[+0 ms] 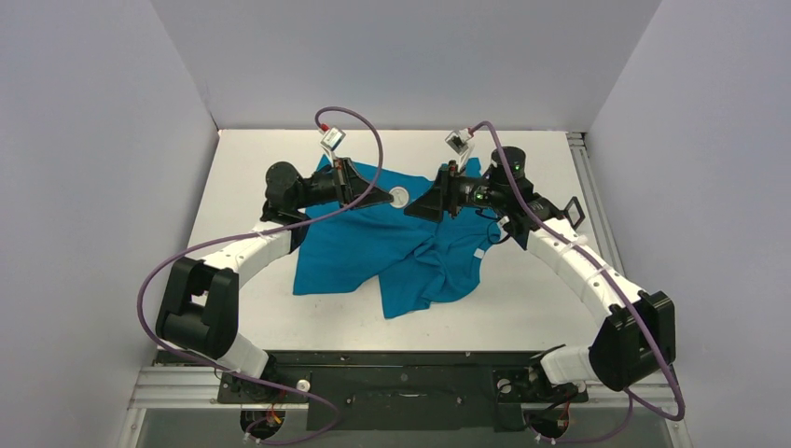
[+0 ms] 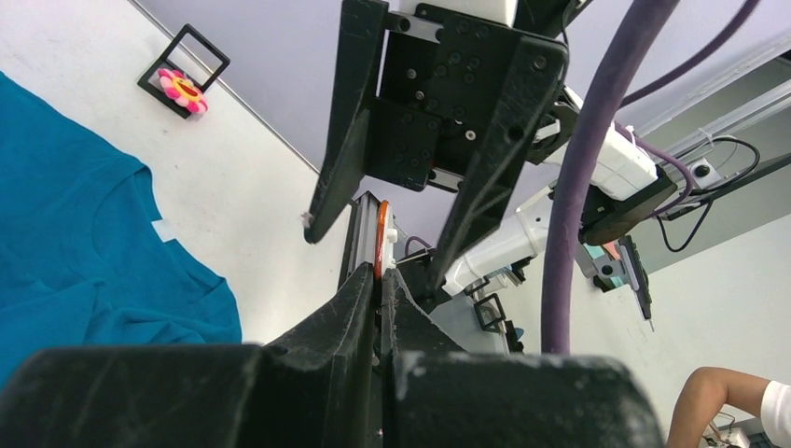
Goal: Remove the brooch from the garment
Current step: Close the brooch.
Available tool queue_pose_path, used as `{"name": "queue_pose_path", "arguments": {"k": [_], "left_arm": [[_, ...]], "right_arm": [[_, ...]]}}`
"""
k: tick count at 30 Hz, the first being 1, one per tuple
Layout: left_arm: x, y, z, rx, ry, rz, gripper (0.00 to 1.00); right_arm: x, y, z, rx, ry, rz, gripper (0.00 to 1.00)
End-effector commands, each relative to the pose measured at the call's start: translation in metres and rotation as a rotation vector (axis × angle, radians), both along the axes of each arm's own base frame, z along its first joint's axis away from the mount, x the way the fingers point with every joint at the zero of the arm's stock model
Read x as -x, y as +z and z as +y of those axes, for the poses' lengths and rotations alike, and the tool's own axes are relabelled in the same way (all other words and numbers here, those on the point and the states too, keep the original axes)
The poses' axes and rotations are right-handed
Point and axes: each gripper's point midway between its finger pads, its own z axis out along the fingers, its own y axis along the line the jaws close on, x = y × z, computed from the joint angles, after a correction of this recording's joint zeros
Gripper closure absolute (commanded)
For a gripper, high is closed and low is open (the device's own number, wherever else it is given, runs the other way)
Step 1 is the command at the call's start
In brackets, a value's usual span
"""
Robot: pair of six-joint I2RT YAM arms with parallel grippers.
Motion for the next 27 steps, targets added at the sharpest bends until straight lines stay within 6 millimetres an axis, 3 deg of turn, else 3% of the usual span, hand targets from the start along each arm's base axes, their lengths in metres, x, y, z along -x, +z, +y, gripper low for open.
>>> {"name": "queue_pose_path", "arguments": {"k": [1, 10, 21, 27], "left_arm": [[0.009, 0.013, -0.004, 0.011, -0.022, -0.076, 1.0], [0.013, 0.014, -0.005, 0.016, -0.036, -0.097, 1.0], [0.021, 0.014, -0.008, 0.013, -0.064, -0.127, 1.0], [0.024, 0.015, -0.01, 0.015, -0.074, -0.138, 1.0]], "right_arm": [[0.011, 0.019, 0.004, 0.047, 0.037, -0.169, 0.43], [0.009, 0.03, 0.008, 0.013, 0.041, -0.172, 0.55], [0.002, 0.038, 0.01, -0.029, 0.03, -0.148, 0.52], [-0.002, 0.039, 0.01, -0.034, 0.019, -0.153, 0.6]]}}
